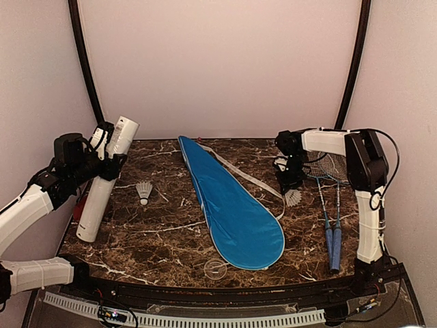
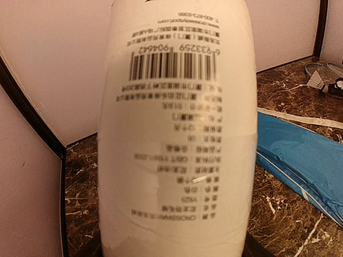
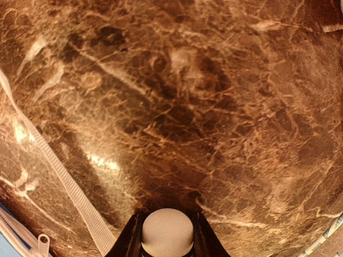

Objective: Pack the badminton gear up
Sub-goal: Pick up the shuttlecock from the center of the board.

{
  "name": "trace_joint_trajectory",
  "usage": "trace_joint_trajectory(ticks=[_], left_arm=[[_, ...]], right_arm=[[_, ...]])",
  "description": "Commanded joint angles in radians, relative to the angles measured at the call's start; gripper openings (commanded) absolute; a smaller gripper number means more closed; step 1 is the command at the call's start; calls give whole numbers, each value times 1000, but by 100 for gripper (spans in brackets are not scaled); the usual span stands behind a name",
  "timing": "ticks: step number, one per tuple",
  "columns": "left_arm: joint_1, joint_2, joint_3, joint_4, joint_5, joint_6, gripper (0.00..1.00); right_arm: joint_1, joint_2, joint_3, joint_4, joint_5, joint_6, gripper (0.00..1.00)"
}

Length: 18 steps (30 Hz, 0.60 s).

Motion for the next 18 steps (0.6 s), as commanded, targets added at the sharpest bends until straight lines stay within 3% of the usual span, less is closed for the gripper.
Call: trace_joint_trajectory(ticks=[1,5,10,18], left_arm=[[2,-35,-2,42,102,-3,62],[-29,-27,-10,55,186,-20,62],[-172,-10,11,46,190,-49,62],[-349,-12,-22,303,306,-295,61]], right_arm=[[-11,-64,-68,53,-140,18,20],[-19,-168,-146,131,-259,52,18],[-20,-341,-254,266,-435,120,17],[0,-723,-492,710,-636,431,14]])
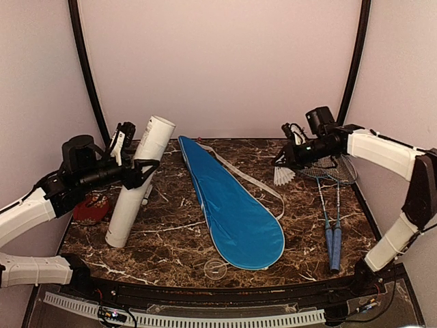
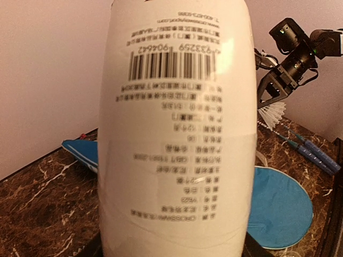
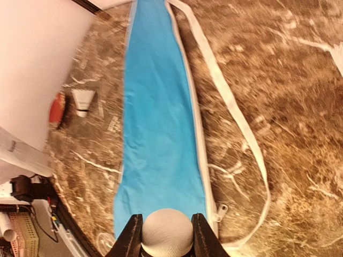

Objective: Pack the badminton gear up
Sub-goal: Pick up the shuttlecock from the center of the board, then place the shuttlecock in the shuttle tube.

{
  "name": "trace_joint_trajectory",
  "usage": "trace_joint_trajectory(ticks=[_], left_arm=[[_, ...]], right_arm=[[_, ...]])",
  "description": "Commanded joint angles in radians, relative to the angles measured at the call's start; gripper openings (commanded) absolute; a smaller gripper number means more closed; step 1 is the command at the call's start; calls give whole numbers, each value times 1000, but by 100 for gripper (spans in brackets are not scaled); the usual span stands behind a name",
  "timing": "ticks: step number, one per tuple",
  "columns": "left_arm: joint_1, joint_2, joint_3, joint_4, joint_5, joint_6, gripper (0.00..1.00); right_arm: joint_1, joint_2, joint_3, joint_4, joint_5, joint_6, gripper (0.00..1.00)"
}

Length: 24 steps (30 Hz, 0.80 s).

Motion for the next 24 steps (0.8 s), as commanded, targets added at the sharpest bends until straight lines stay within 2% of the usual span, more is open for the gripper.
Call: trace_joint_trajectory(ticks=[1,6,10,14,18,24], left_arm=[[-123,4,-8,217,59,-141,60],[-314,81,21,281,-28,-144,60],[-432,146,41,334,-72,-115,60],[-495,202,64,362,-85,-83,60],[-524,234,86,366,-84,-68,60],[-537,243,95,366,-89,-66,60]], right_arm=[[33,-215,-127,382,-126,255,15],[172,-394,-261,656,22,424,16],[277,-470,-314,864,139,543,17],[365,-504,-320,961,240,562,17],[415,-506,-319,1029,257,581,17],[487,-454,-274,1010,263,553,18]])
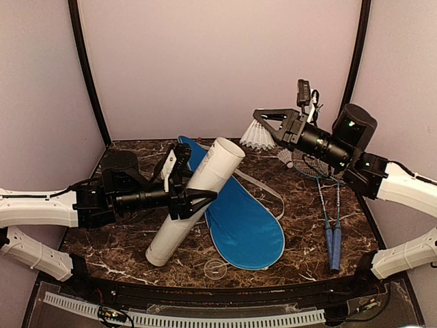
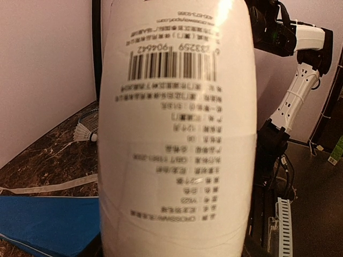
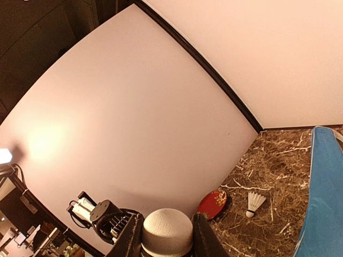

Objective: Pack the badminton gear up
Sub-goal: Place the shuttlecock in the shuttle tube.

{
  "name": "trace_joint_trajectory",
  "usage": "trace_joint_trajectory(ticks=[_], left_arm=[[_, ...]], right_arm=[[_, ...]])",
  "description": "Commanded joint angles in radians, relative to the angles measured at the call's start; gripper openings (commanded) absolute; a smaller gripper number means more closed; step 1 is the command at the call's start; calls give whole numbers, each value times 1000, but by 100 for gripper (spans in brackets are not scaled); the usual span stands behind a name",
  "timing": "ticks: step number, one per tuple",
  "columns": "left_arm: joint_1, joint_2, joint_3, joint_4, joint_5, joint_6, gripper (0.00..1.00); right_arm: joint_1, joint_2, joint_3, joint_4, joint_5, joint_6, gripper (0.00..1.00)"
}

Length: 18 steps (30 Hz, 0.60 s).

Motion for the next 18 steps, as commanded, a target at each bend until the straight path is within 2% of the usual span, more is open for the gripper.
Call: trace_joint_trajectory(ticks=[1,18], left_arm=[[-8,-10,41,69,-15,15,60],[-13,-2,41,56,-28,8,62]], right_arm=[[49,41,43,57,28,-7,18],[160,187,222,-46,43,-98,17]])
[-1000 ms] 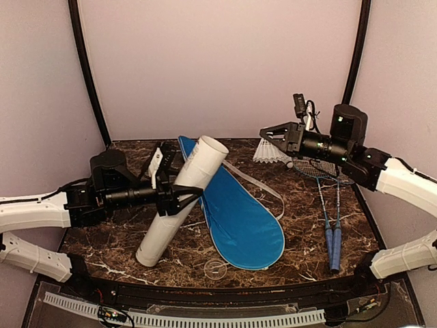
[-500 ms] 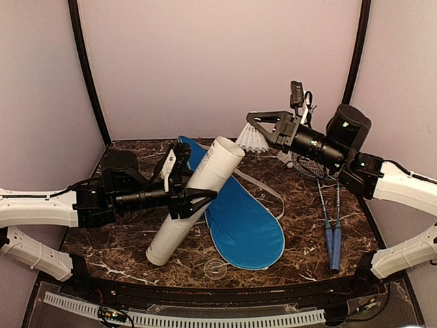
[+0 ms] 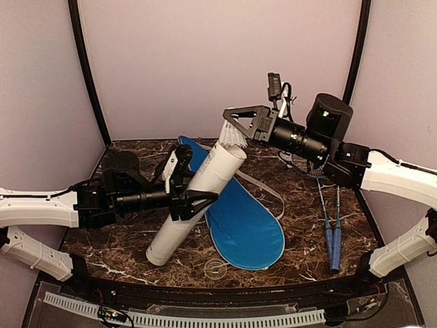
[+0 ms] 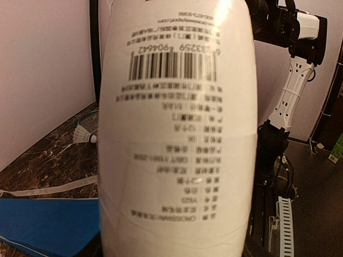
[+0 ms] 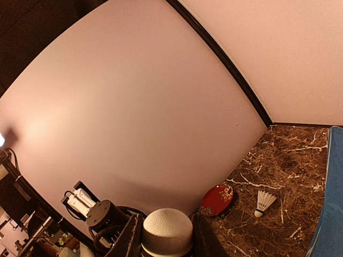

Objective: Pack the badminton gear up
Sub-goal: Place the shuttlecock in the shuttle tube.

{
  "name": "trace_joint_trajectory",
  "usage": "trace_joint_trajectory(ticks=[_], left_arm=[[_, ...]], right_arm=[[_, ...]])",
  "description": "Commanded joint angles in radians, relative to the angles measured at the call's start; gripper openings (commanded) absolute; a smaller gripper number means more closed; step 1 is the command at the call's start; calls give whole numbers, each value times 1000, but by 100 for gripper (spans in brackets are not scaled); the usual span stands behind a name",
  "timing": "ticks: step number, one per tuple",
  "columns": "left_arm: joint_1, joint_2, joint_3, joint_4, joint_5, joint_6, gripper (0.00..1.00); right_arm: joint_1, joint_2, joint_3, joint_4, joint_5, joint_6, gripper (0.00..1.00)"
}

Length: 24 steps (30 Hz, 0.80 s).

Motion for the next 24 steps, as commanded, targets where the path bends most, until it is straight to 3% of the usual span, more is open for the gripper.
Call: trace_joint_trajectory(ticks=[1,13,24], left_arm=[[-5,-7,38,46,-28,-1,62],[-5,-17,-13,108,-76,-37,62],[-5,-20,-33,145,-47,-40,62]], right_arm=[[29,19,57,-6,4,-25,18],[37,-31,73,-63,82,-62,17],[37,-40,15,17,41,14,17]])
